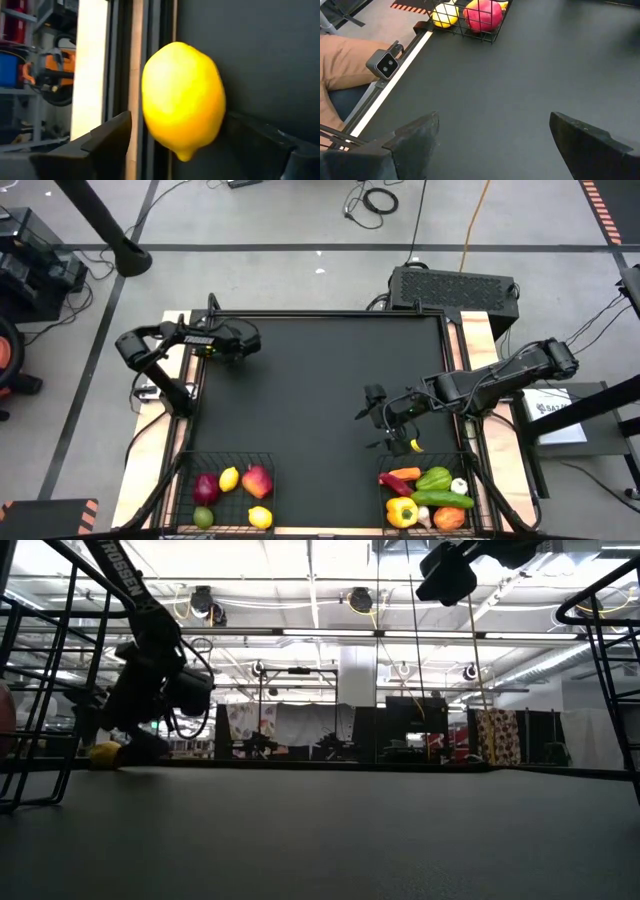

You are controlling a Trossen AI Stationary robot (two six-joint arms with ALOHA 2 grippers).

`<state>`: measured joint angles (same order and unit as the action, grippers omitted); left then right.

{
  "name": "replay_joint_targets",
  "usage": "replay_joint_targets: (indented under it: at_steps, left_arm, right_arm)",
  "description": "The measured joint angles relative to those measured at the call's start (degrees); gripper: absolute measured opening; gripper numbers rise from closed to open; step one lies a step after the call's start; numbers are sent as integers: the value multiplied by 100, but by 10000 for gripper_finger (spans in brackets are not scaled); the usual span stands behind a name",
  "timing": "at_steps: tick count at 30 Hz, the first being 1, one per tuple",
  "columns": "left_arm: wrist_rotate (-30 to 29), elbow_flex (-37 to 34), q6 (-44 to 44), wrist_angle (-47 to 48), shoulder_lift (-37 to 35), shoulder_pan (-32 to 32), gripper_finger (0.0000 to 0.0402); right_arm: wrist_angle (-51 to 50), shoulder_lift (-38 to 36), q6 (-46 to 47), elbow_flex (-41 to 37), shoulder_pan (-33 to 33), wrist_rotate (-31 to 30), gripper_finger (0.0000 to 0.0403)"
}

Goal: Sort produce into baskets
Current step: Put the yellow lemon into the left wire basket

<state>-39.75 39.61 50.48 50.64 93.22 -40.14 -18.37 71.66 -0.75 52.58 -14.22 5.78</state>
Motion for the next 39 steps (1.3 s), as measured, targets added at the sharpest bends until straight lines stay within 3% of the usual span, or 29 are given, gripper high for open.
replay_joint_targets:
  at_steps: [8,23,28,39]
  left_arm:
    - [-230,-25,-169,-244,10,0,264]
    - [-254,-23,-932,-712,10,94,227]
    - [-186,-16,-942,-622,-90,397,226]
    - [934,499,-885,676,-1044,1811,226]
  right_arm:
    - [7,0,-35,0,0,-2,368]
    - [4,0,-35,0,0,-2,368]
    - [6,0,-35,0,-2,0,368]
    - [4,0,-35,0,-2,-2,368]
